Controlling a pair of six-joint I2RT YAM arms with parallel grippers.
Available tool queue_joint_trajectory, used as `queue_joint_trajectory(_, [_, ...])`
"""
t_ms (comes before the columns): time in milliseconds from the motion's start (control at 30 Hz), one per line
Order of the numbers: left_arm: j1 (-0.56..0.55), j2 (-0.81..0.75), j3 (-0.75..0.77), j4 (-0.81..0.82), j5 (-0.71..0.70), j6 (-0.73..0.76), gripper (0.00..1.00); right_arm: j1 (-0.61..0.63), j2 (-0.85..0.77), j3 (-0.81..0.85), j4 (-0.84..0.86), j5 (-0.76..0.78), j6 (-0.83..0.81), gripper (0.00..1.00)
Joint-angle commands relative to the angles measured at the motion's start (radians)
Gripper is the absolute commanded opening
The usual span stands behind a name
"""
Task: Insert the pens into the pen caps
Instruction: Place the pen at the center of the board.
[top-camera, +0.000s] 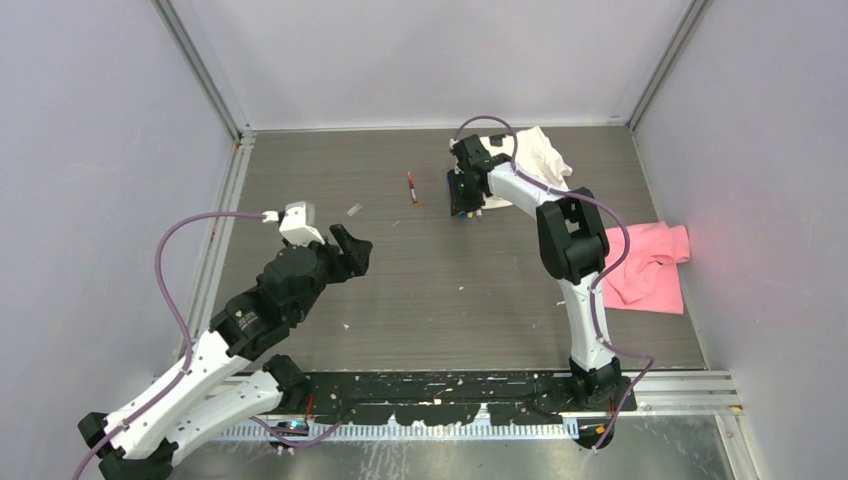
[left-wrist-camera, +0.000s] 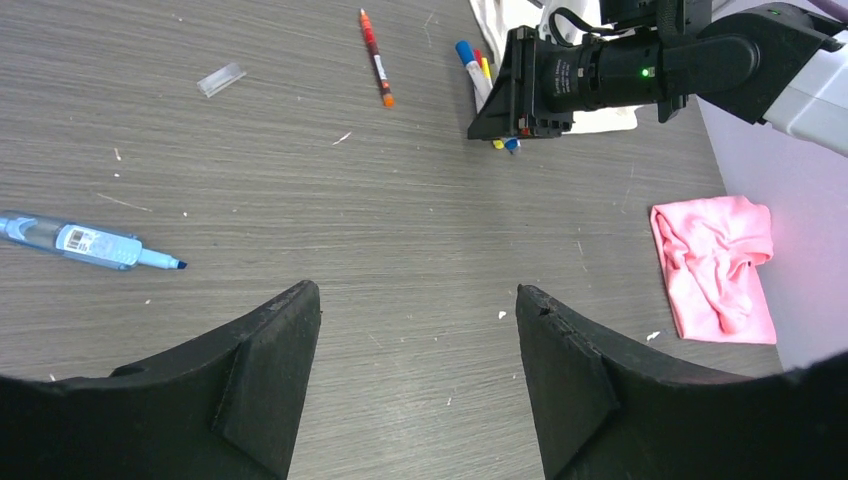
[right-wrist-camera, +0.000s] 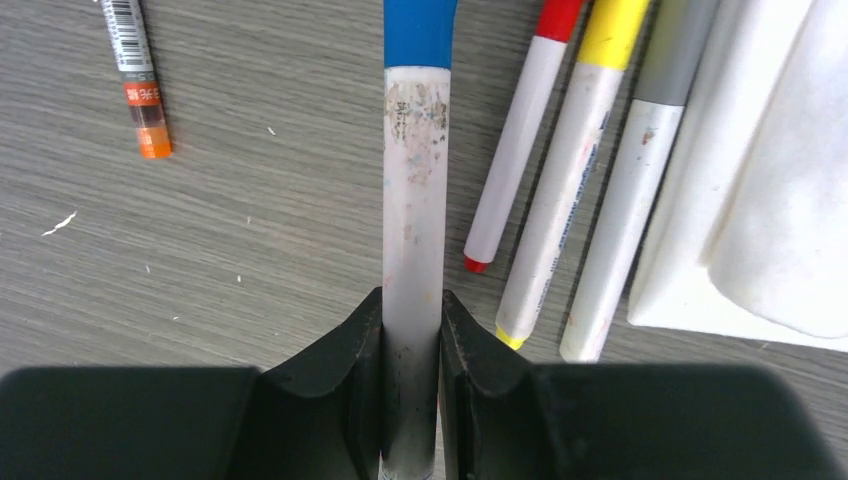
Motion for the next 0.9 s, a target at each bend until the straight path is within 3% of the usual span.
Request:
queue_joint_trajectory(0, [0.006, 0.004, -0.003, 0.027, -0.009, -0.023, 0.72, 0.001, -0.009, 0.038, -0.004, 0.052, -0.005, 0.3])
queue_joint_trajectory(500, [0.006, 0.037, 0.001, 0.043, 0.041, -0.049, 0.69, -0.006, -0.063, 0.037, -0.007, 0.053, -0.05, 0.34])
queue_joint_trajectory(633, [0.008, 0.045, -0.003, 0.039, 0.056, -0.063, 0.71, -0.025, -0.164, -0.004, 0.007, -0.047, -0.101, 0.4])
queue_joint_trajectory(867, [0.055, 0.118, -0.004, 0.04, 0.153, -0.096, 0.75, -0.131, -0.359, -0.121, -0.023, -0.457, -0.247, 0.55])
